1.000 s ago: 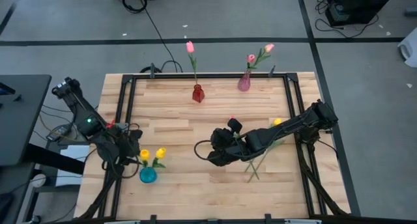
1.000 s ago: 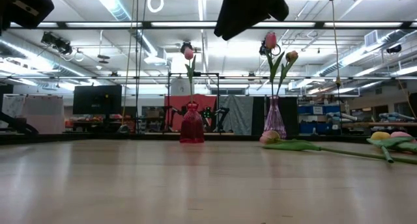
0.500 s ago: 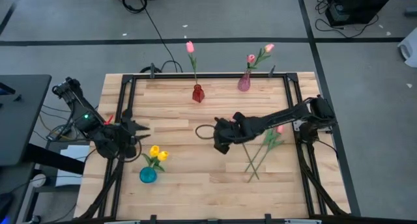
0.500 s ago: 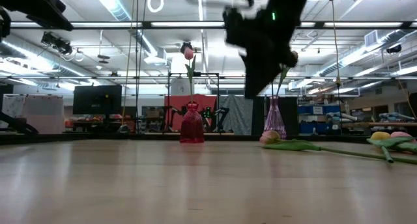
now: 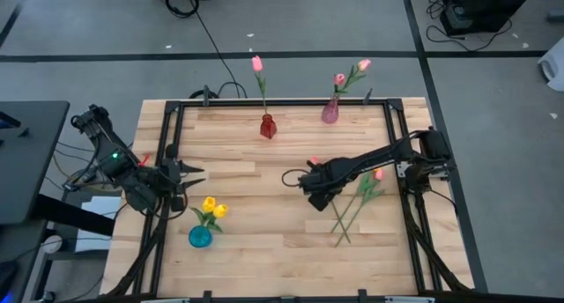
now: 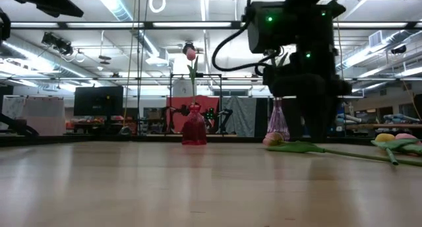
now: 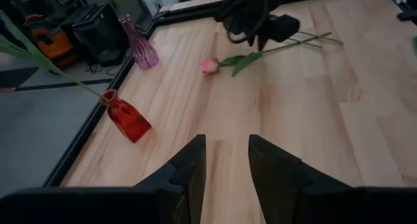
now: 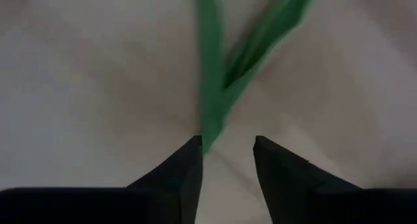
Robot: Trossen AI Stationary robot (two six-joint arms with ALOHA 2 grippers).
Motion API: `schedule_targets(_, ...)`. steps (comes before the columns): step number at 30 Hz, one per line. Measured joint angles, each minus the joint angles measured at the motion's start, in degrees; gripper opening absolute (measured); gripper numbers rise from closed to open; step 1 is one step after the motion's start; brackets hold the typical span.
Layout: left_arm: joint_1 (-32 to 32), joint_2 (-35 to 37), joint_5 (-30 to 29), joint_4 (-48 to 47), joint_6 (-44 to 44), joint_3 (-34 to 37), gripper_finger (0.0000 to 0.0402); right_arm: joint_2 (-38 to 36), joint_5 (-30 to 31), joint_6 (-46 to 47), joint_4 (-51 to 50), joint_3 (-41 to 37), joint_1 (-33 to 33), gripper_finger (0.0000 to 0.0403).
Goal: Sort flowers into vase by color
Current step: Put the pink white tulip into the pink vase
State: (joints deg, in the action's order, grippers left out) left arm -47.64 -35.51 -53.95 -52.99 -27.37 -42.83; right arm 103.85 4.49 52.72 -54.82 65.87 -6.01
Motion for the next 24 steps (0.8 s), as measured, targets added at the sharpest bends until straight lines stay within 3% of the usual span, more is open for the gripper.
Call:
schedule_targets(5, 0.00, 0.00, 0.02, -0.07, 0.72, 0.00, 0.0121, 0.01, -1.07, 1.27, 0.68, 0.00, -2.15, 0.0178)
schedule_targets(11, 0.00, 3.73, -0.01, 1.52, 4.10, 0.00, 0.0109, 0.02, -1.38, 2.84, 4.49, -2.70, -1.88, 0.0171)
schedule_targets(18, 0.02, 11.48, -0.84, 4.70, 7.79, -0.04, 0.0072, 0.04, 0.59, 3.03, 6.66, -4.90, -1.36, 0.0131)
schedule_targets(24, 0.02, 13.86, -0.93, 11.26, 14.49, -0.02, 0.0053, 0.04, 0.02, 3.98, 6.56, -4.95, -0.65, 0.0051)
